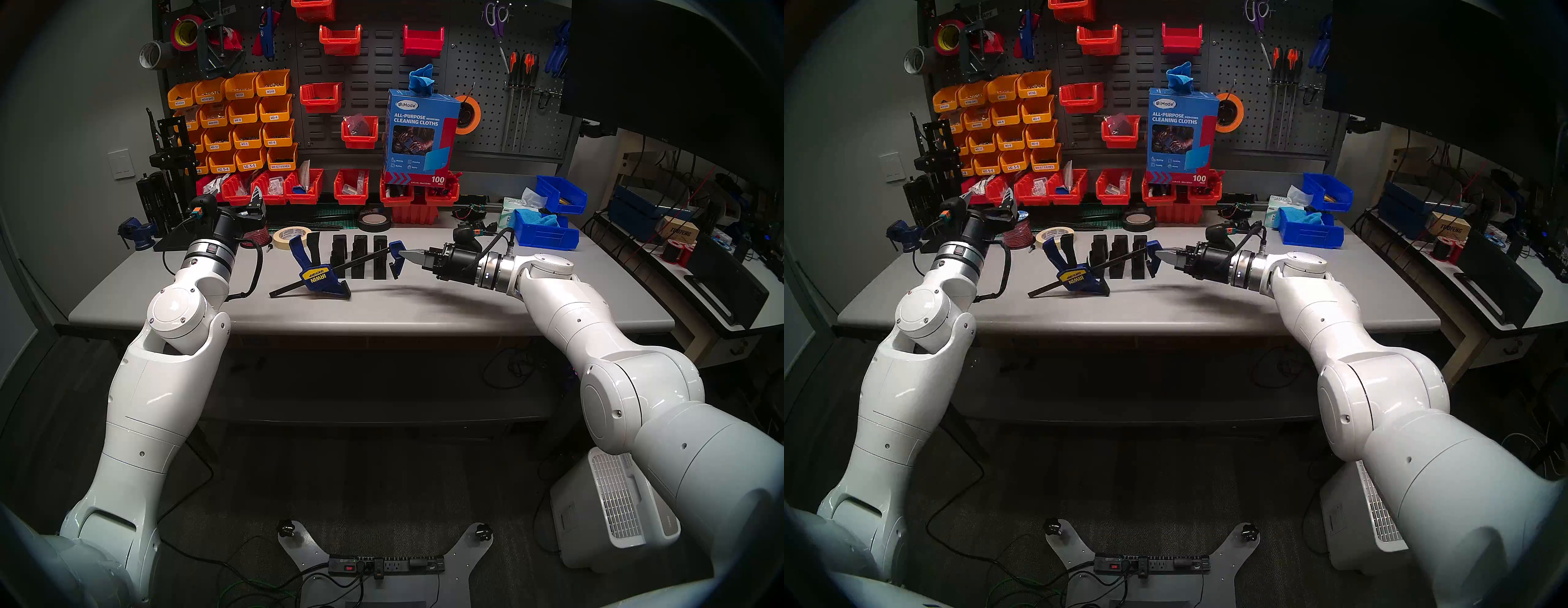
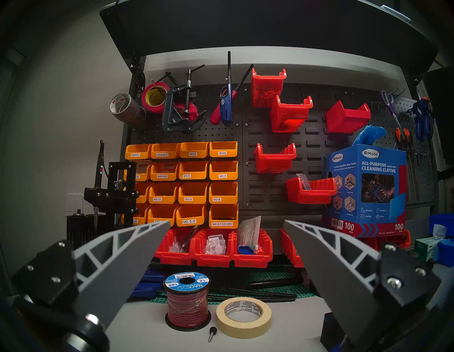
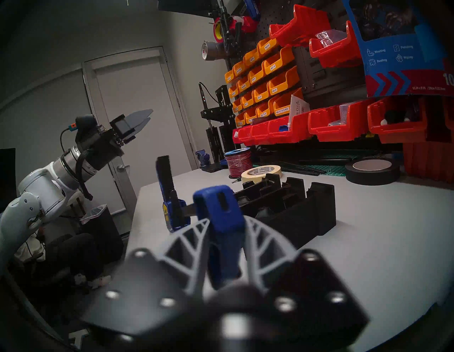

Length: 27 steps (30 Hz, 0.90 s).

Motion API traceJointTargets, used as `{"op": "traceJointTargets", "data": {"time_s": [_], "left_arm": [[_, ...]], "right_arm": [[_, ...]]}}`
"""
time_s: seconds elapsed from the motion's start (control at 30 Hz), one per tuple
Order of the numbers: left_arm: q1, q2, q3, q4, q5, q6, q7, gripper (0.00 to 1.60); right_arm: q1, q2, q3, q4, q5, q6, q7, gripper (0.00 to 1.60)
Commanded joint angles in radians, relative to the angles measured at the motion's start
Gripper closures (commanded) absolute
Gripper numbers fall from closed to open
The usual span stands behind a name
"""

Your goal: Clamp the two 3D printed pieces together with the clamp

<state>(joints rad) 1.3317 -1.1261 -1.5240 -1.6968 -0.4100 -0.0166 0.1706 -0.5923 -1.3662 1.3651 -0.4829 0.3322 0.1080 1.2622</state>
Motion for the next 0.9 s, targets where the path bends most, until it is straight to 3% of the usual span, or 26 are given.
{"op": "traceJointTargets", "data": {"time_s": [0.0, 0.87], "left_arm": [[-0.032, 0.001, -0.009, -0.028, 0.0, -0.011, 0.0, 0.0], [-0.032, 0.001, -0.009, -0.028, 0.0, -0.011, 0.0, 0.0]], "right_arm": [[0.056, -0.003, 0.008, -0.002, 0.005, -0.016, 0.001, 1.6], [0.08, -0.007, 0.017, 0.06, 0.006, -0.084, 0.018, 1.6]]}}
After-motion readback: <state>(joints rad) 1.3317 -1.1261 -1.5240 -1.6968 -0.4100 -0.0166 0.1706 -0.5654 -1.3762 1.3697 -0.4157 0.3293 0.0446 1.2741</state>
